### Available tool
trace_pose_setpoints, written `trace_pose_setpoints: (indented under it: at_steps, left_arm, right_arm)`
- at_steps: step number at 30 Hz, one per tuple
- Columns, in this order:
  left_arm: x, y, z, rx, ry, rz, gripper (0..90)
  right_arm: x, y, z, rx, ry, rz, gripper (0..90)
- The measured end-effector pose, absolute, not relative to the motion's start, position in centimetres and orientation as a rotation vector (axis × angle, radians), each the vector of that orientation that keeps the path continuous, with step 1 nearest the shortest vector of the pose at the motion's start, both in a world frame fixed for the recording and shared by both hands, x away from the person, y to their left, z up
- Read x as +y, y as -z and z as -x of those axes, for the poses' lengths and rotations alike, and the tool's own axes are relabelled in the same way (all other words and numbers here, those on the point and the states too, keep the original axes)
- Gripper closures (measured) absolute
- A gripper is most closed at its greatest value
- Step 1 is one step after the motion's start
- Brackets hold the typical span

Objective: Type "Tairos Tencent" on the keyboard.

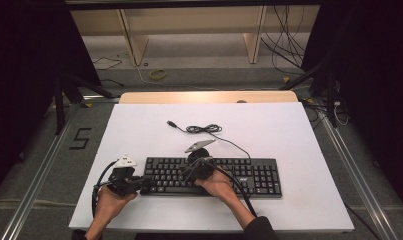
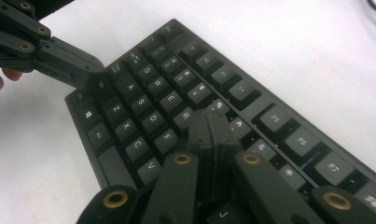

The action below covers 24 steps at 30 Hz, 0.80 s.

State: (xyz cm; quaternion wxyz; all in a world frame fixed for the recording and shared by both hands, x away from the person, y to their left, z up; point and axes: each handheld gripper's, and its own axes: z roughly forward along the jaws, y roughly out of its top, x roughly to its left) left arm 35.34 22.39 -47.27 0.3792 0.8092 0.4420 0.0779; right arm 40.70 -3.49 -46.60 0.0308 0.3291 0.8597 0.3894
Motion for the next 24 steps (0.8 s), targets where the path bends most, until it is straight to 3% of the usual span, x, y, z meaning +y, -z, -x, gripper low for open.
trace_pose_setpoints:
  at_steps: [24]
  left_arm:
    - [22.3,47.7,-35.6,1.142,-0.191,-2.091,89.0]
  right_arm:
    - [-2.3,47.4,-41.2,2.665,-1.148,-1.019,90.0]
